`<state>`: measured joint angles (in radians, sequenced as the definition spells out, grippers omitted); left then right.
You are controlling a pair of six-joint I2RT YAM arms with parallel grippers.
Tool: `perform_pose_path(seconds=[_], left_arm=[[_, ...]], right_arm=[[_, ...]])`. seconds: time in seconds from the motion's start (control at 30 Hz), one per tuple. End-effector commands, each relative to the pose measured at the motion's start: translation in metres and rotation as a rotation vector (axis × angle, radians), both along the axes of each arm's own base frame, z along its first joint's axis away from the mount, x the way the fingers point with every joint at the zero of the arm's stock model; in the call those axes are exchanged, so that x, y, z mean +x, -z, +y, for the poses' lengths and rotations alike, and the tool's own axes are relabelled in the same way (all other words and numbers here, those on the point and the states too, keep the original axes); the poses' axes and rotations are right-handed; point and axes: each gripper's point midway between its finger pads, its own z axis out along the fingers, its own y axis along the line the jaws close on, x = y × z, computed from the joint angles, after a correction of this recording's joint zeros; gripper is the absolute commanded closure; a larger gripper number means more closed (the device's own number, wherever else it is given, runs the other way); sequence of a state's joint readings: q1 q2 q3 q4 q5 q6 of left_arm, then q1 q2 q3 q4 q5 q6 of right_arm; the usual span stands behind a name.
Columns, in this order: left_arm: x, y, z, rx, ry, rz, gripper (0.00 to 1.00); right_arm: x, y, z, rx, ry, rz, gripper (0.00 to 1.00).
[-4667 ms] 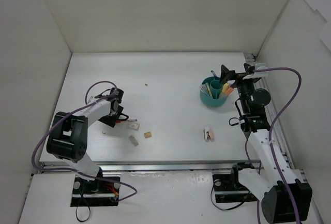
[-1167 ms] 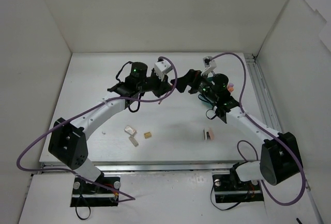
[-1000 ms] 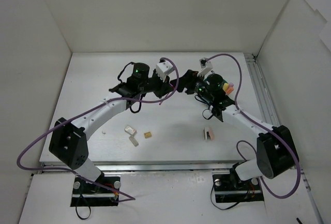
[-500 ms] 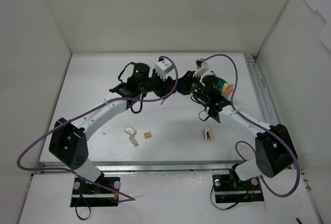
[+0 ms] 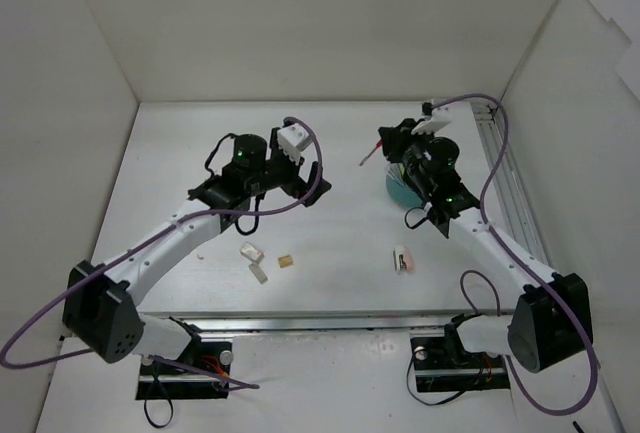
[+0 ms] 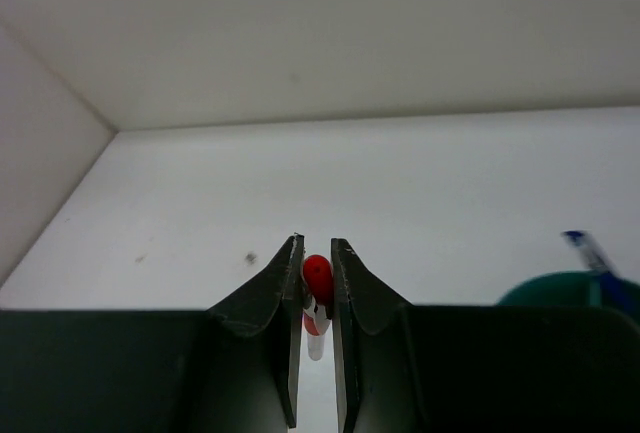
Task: Sort the stationery into containers
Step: Place the pen in the storage box.
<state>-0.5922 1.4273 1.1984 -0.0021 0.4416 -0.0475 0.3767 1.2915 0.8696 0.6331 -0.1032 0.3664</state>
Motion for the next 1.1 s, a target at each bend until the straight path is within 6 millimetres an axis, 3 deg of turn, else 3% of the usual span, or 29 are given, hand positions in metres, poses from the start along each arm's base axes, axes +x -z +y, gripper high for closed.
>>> perform_pose_path(seconds=[0.0,0.03,0.07,0.1,0.13,0.27,0.43,0.47,0.57,0.8,1.07], left_arm=[[-0.001,-0.028,0.04,-0.062,-0.148,-0.067,0.0],[0.003,-0.025,0.055,-0.071,-0.201,-0.054,0.0],[0.0,-0.026,0.067,-0.087,-0.233,-0.049,0.0],[-0.001,-0.009,0.076,-0.092,-0.274,0.005,0.0],[-0.002,-0.005,0.084,-0.101,-0.299,0.021,0.0],[-0.004,0.013,0.116,-0.123,-0.412,0.082,0.0],[-0.003,0.029,0.126,-0.122,-0.463,0.143,0.0],[-0.004,0.039,0.129,-0.1,-0.472,0.182,0.0],[-0.004,0.045,0.127,-0.089,-0.47,0.215,0.0],[-0.005,0.062,0.133,-0.072,-0.507,0.272,0.0],[-0.012,0.068,0.137,-0.075,-0.519,0.284,0.0]], right_arm=[[0.009,-0.075,-0.065,-0.139,0.271,-0.218,0.98],[0.014,-0.072,-0.088,-0.183,0.361,-0.204,0.98],[0.016,-0.073,-0.098,-0.238,0.399,-0.209,0.98],[0.021,-0.071,-0.112,-0.266,0.45,-0.196,0.99],[0.025,-0.069,-0.128,-0.29,0.49,-0.187,1.0],[0.044,-0.059,-0.156,-0.384,0.524,-0.165,1.0],[0.075,-0.043,-0.181,-0.425,0.545,-0.12,1.0],[0.078,-0.039,-0.184,-0.43,0.55,-0.112,1.0],[0.089,-0.03,-0.189,-0.43,0.536,-0.093,1.0],[0.097,0.003,-0.179,-0.395,0.472,-0.033,1.0],[0.104,0.017,-0.173,-0.384,0.434,-0.016,1.0]])
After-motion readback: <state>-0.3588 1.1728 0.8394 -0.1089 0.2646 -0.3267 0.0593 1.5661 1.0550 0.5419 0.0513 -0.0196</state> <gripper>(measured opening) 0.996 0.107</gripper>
